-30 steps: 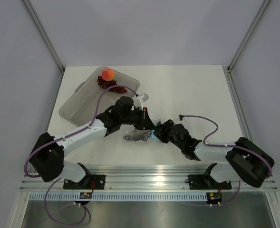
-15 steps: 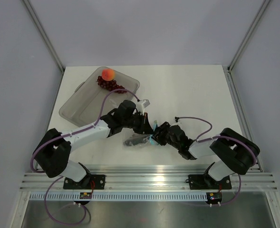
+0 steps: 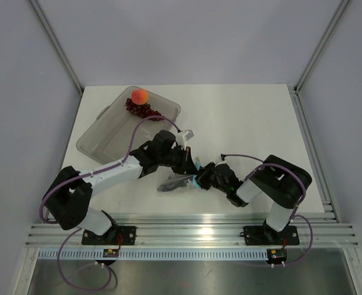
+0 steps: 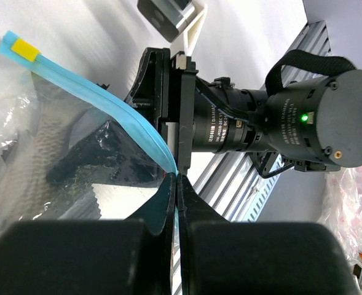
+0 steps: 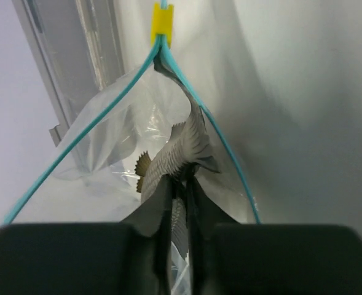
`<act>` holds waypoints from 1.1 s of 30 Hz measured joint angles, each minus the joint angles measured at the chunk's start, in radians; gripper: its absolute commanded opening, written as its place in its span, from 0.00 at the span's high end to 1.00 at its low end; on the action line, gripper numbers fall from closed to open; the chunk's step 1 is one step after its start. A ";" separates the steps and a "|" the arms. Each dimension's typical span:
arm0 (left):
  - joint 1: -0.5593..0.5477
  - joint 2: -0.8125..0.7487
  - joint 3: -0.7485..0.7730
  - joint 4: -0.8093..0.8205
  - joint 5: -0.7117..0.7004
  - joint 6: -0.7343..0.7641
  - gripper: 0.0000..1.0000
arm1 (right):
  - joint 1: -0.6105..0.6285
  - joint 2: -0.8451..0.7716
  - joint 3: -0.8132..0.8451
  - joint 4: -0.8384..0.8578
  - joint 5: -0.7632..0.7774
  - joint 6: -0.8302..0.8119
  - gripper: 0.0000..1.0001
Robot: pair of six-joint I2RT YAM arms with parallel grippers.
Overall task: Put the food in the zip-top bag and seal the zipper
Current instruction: Adjust the zipper food storage bag at the center of the board.
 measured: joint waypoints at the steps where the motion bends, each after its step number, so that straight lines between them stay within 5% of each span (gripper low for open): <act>1: 0.000 0.000 -0.002 -0.002 0.000 0.002 1.00 | 0.000 0.006 0.000 0.018 -0.004 0.006 1.00; 9: 0.000 0.024 -0.003 -0.020 0.005 0.031 1.00 | 0.000 -0.009 0.001 0.047 -0.028 -0.005 1.00; 23: 0.000 0.032 0.013 -0.053 0.012 0.127 1.00 | 0.000 -0.305 0.038 -0.352 -0.086 -0.147 1.00; 28: 0.000 0.034 0.013 -0.064 0.026 0.136 1.00 | -0.003 -0.262 0.061 -0.377 -0.166 -0.146 1.00; 33: 0.002 0.039 0.013 -0.071 0.039 0.139 1.00 | -0.006 -0.038 0.087 -0.219 -0.279 -0.080 1.00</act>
